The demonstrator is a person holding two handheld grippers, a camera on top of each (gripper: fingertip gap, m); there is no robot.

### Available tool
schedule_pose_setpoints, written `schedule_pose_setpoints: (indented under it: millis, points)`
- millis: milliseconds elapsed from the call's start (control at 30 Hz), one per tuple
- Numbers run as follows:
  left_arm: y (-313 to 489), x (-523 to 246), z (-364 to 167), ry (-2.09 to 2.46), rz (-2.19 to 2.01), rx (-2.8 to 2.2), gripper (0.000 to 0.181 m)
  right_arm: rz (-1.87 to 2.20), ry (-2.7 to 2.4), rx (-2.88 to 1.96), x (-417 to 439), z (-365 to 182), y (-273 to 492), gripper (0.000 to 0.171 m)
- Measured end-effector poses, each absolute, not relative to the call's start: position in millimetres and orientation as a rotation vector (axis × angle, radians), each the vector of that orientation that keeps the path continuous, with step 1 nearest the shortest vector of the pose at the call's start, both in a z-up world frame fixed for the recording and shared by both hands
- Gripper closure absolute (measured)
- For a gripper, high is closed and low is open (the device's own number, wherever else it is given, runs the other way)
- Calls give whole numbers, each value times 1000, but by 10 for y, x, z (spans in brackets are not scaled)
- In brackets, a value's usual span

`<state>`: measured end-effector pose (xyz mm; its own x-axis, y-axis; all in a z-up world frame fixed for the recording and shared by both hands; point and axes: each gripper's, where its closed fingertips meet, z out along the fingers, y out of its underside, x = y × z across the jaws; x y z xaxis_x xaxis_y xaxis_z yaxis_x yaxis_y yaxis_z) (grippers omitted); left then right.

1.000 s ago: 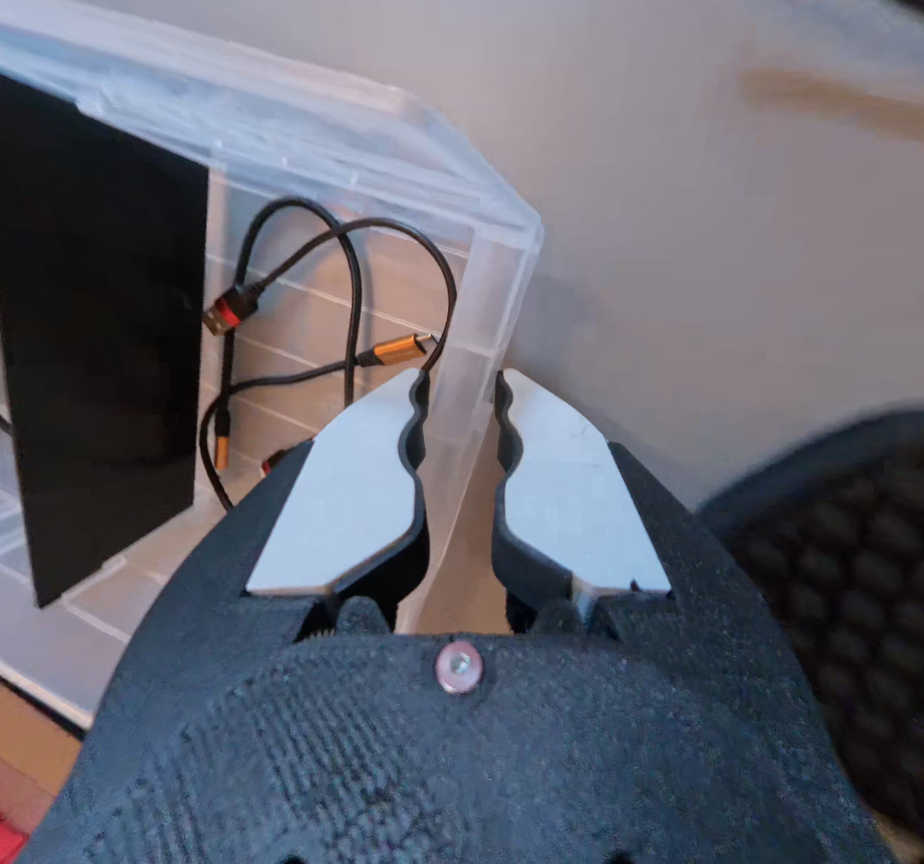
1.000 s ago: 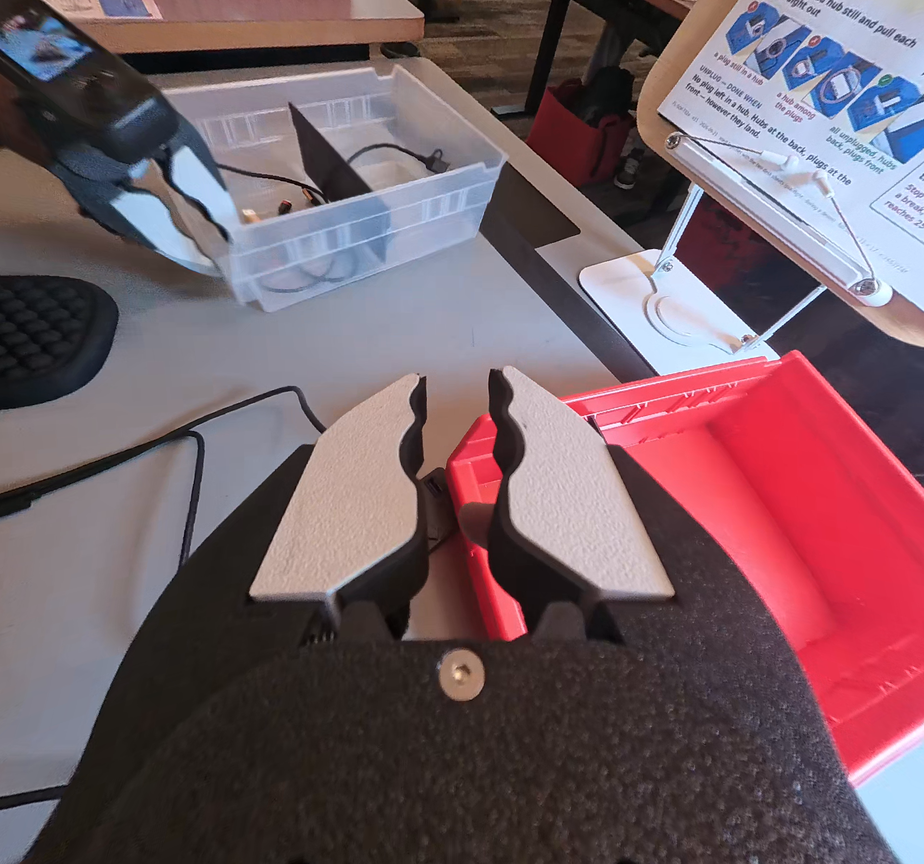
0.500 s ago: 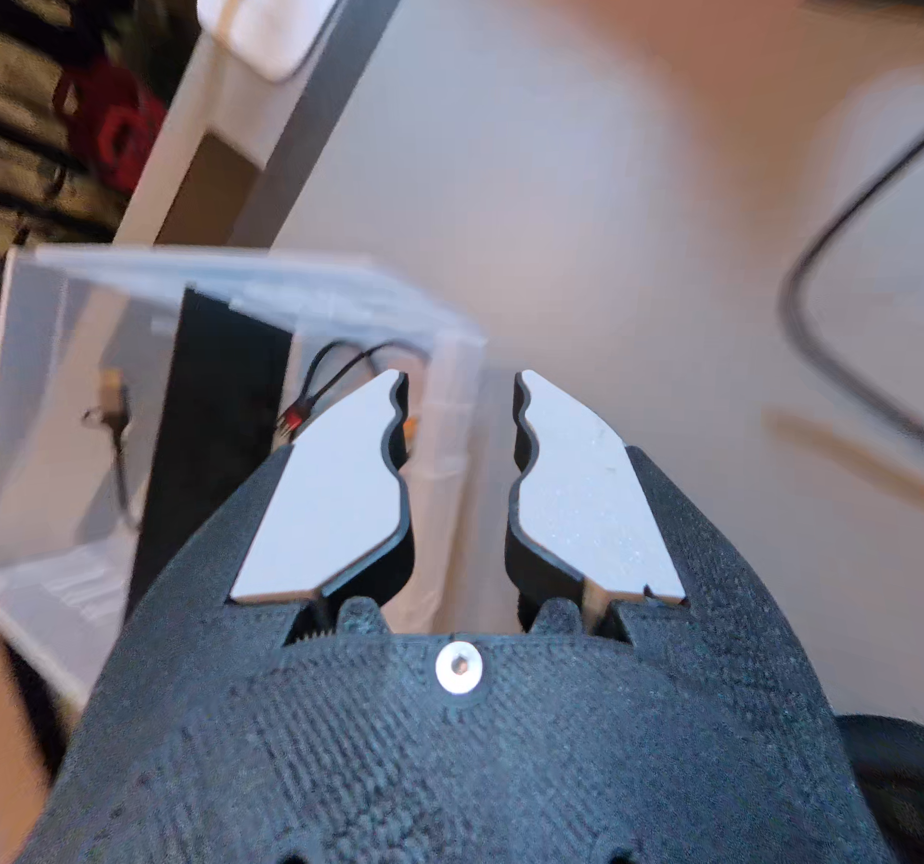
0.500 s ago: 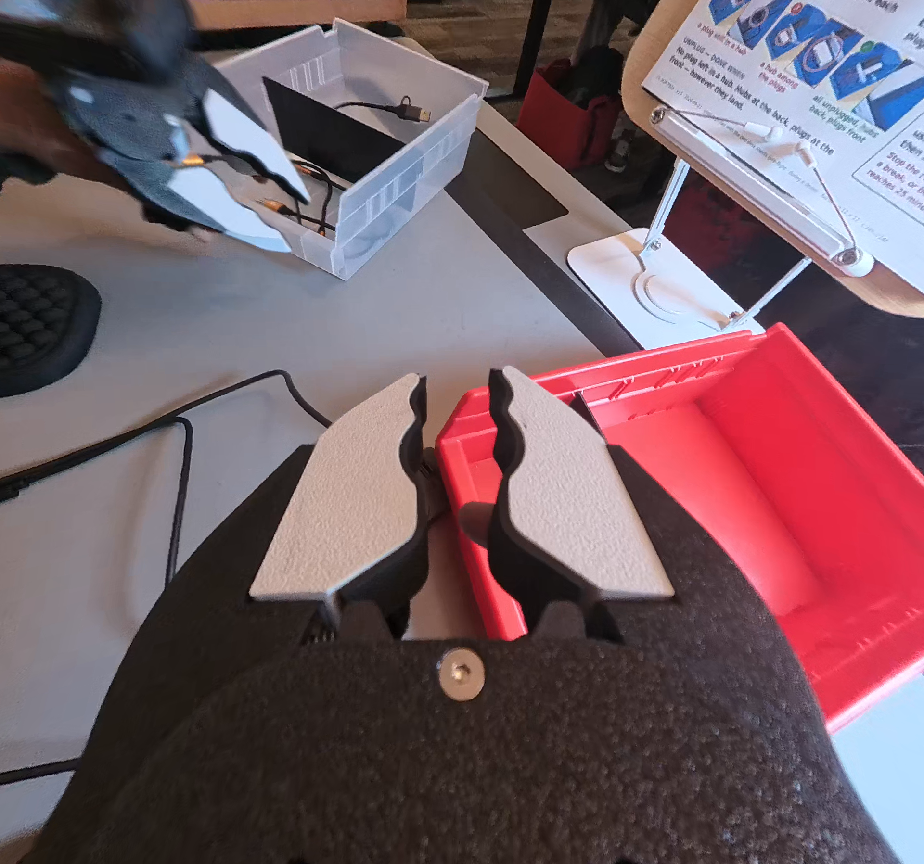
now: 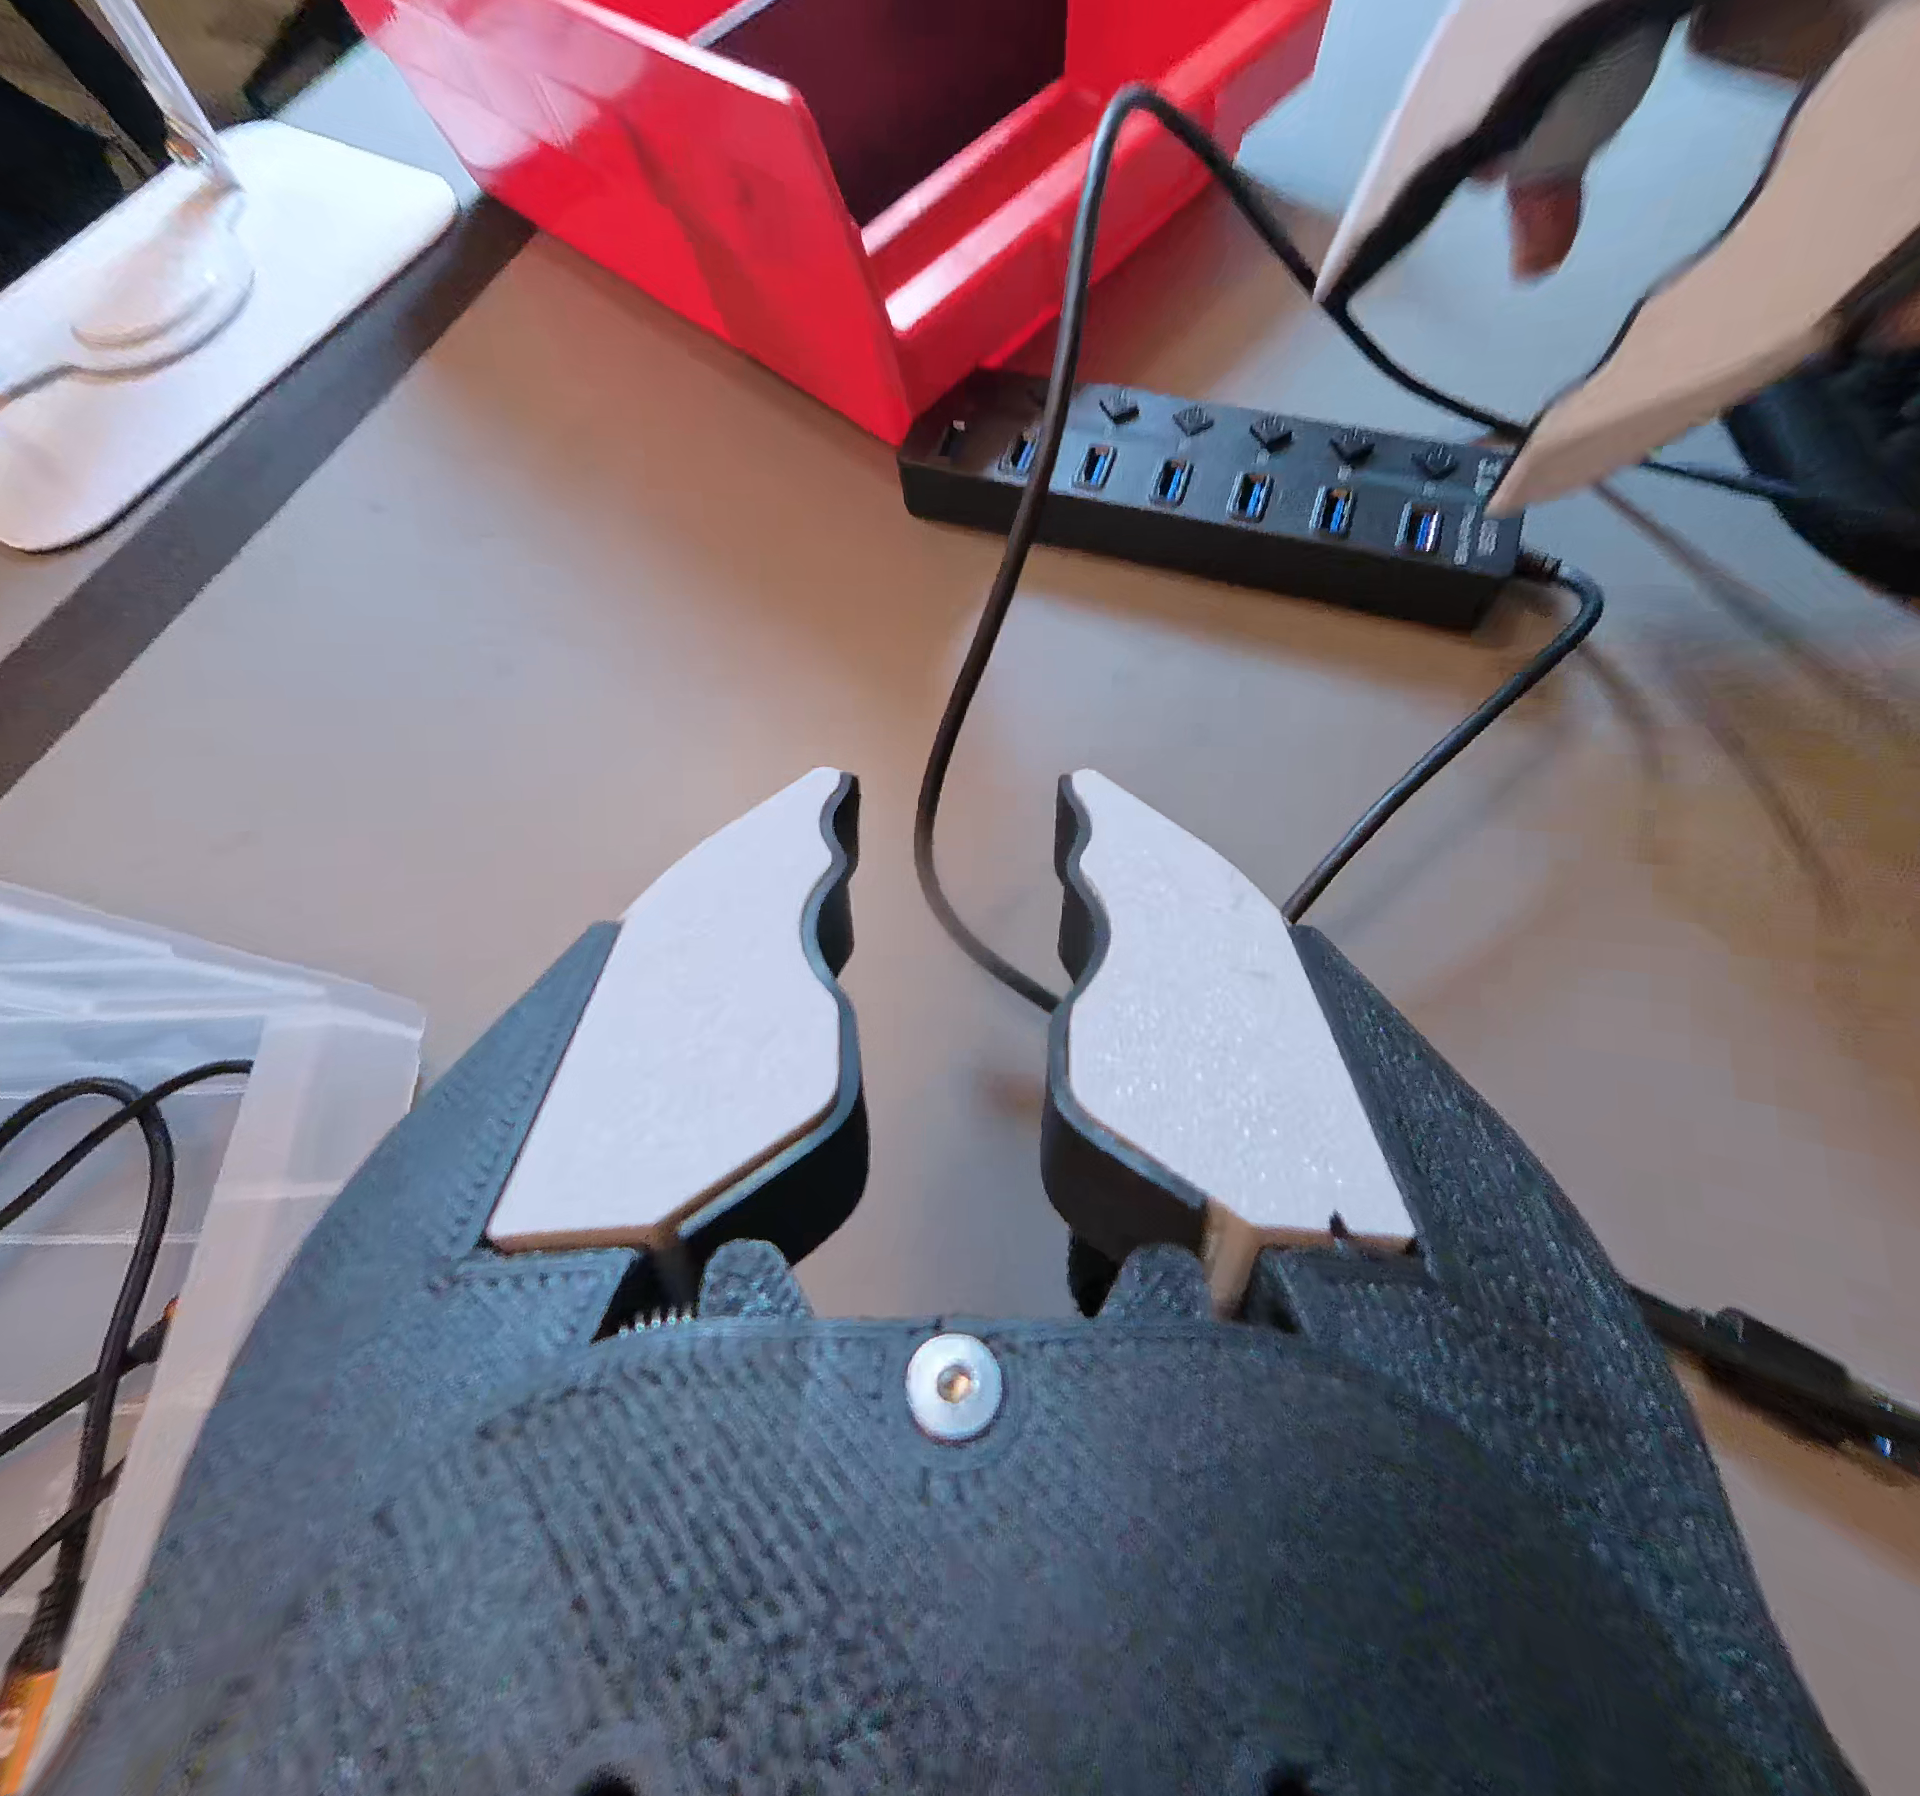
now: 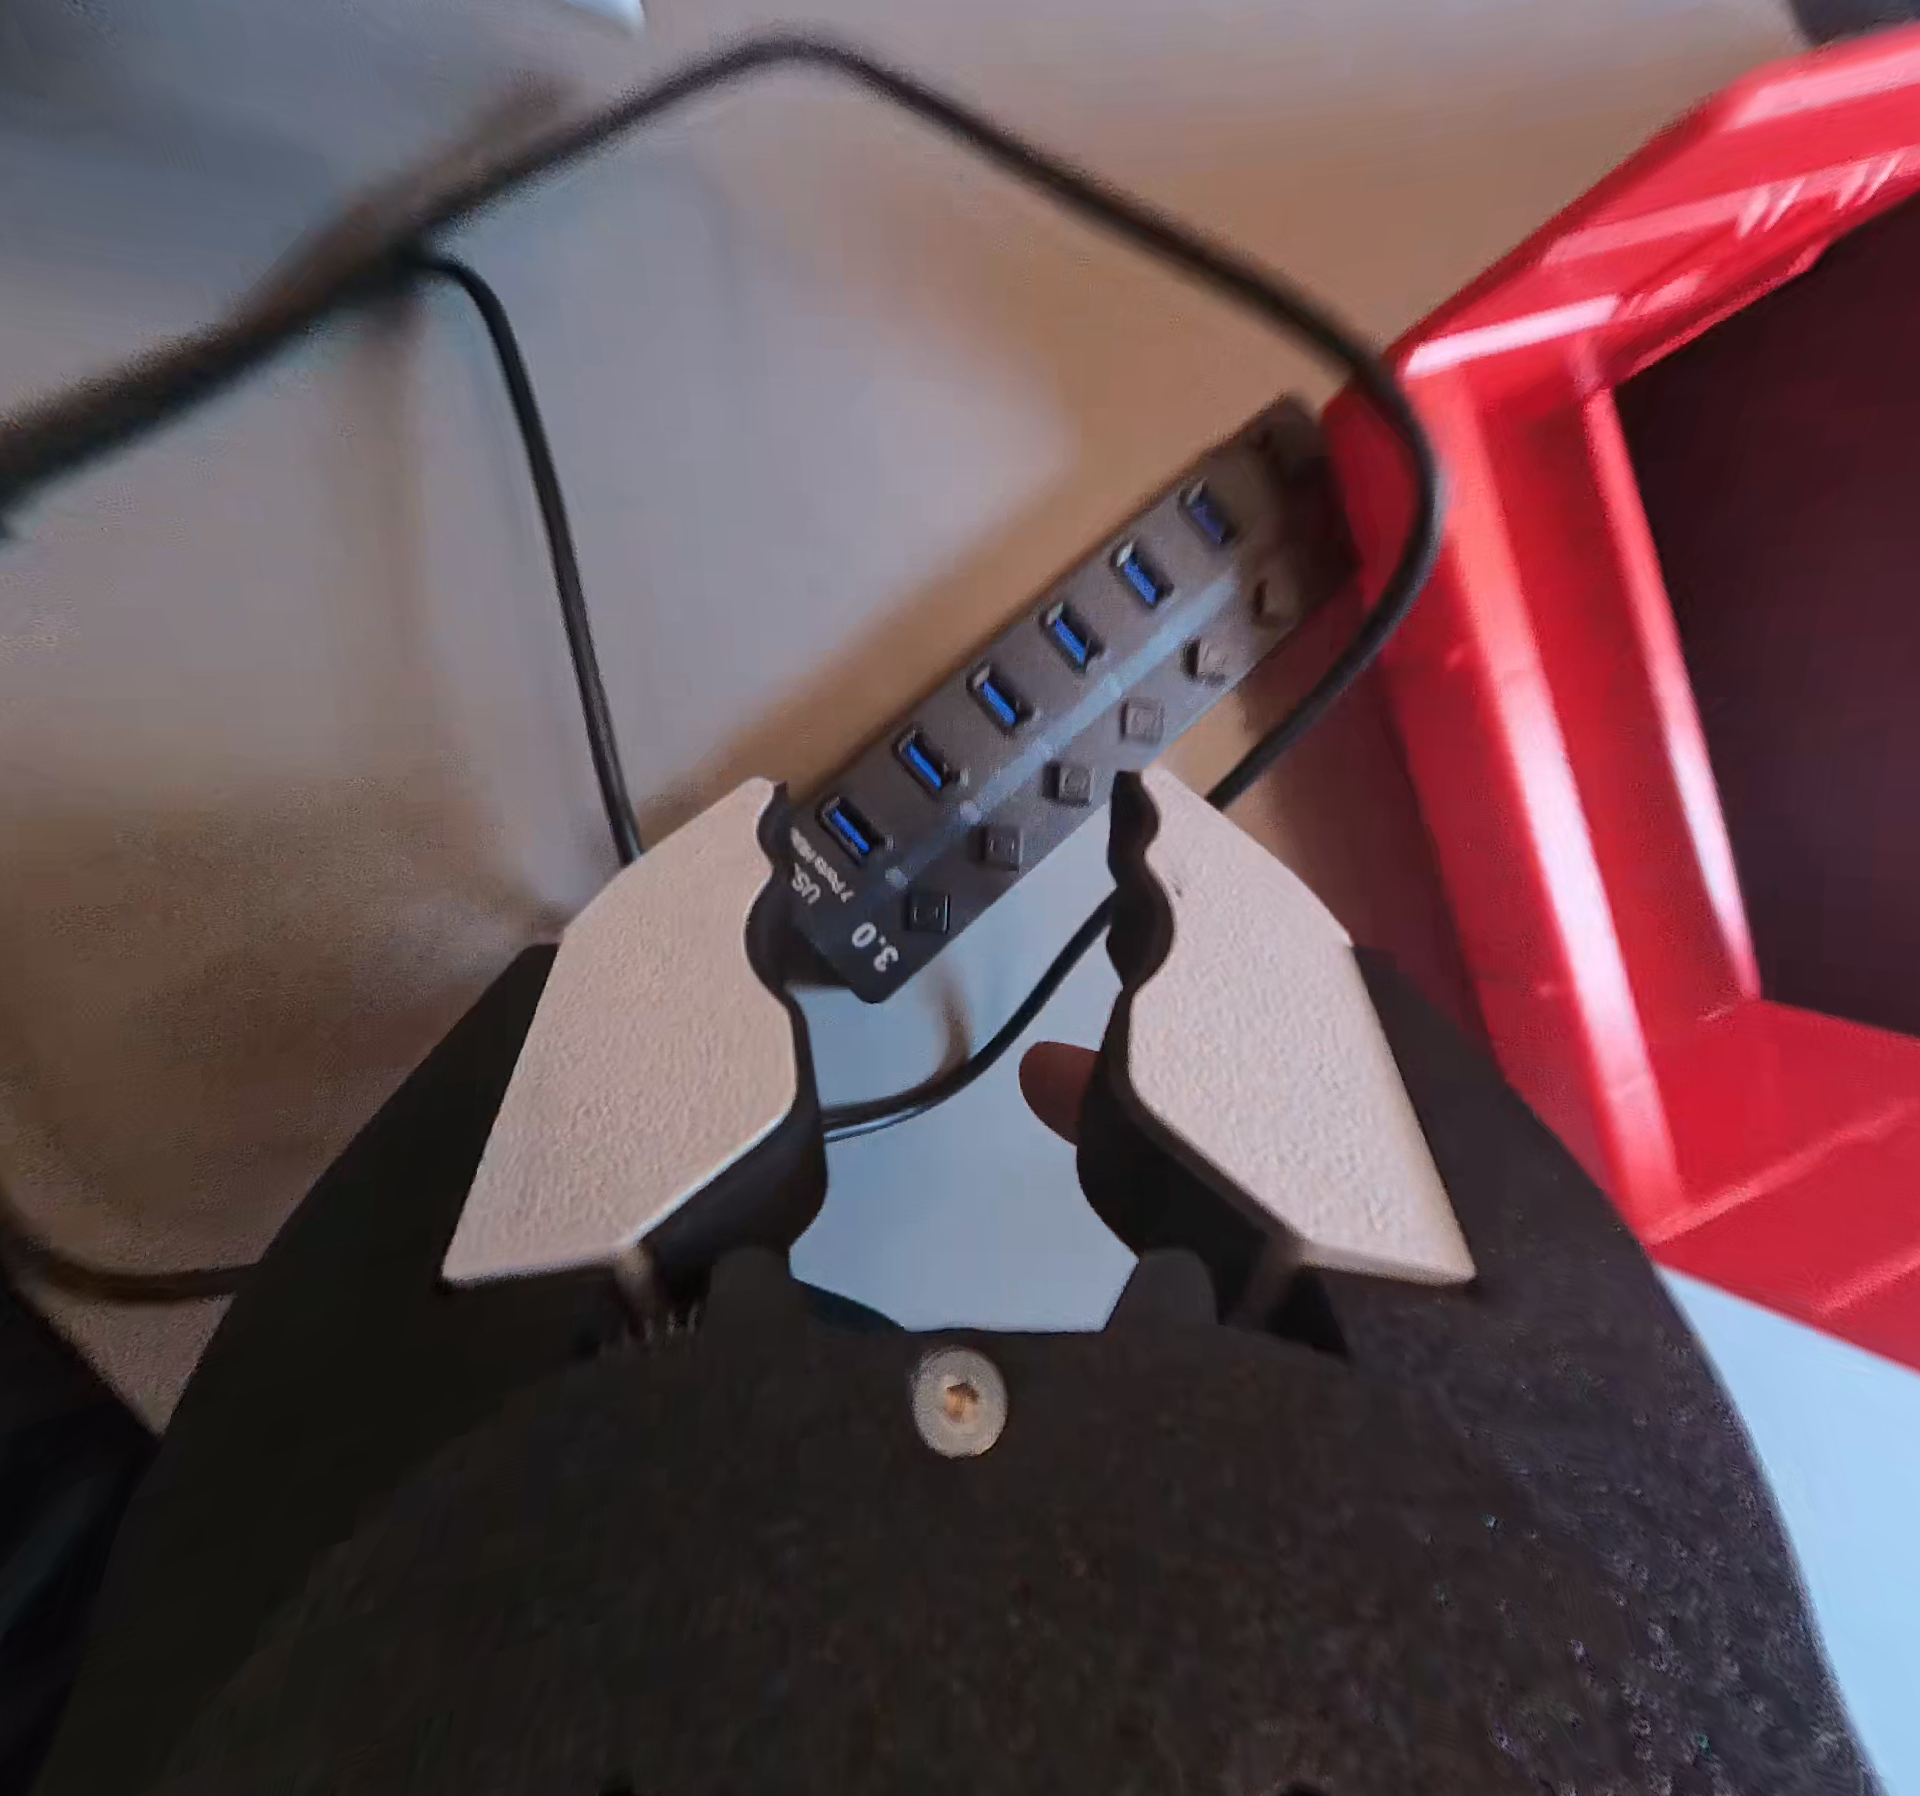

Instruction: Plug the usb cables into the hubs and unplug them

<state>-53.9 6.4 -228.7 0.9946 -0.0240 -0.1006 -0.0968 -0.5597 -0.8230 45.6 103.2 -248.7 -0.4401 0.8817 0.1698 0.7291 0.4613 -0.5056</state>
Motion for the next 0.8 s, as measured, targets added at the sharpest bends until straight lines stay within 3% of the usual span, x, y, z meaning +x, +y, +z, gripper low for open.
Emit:
schedule_pose_setpoints:
  millis: [33, 367, 633, 800]
  points:
    - [72, -520, -2260, 74, 86, -2133, 145, 483, -2295, -1388, 468, -2599, 1058, 109]
    - [24, -645, -2267, 44, 189, -2034, 145, 455, -2324, -1590, 321, -2972, 1123, 90]
    - [25, -452, -2414, 234, 200, -2098, 132, 566, -2547, -1351, 334, -2978, 883, 106]
    - [46, -214, -2465, 452, 263, -2079, 133, 510, -2725, -1080, 404, -2872, 648, 109]
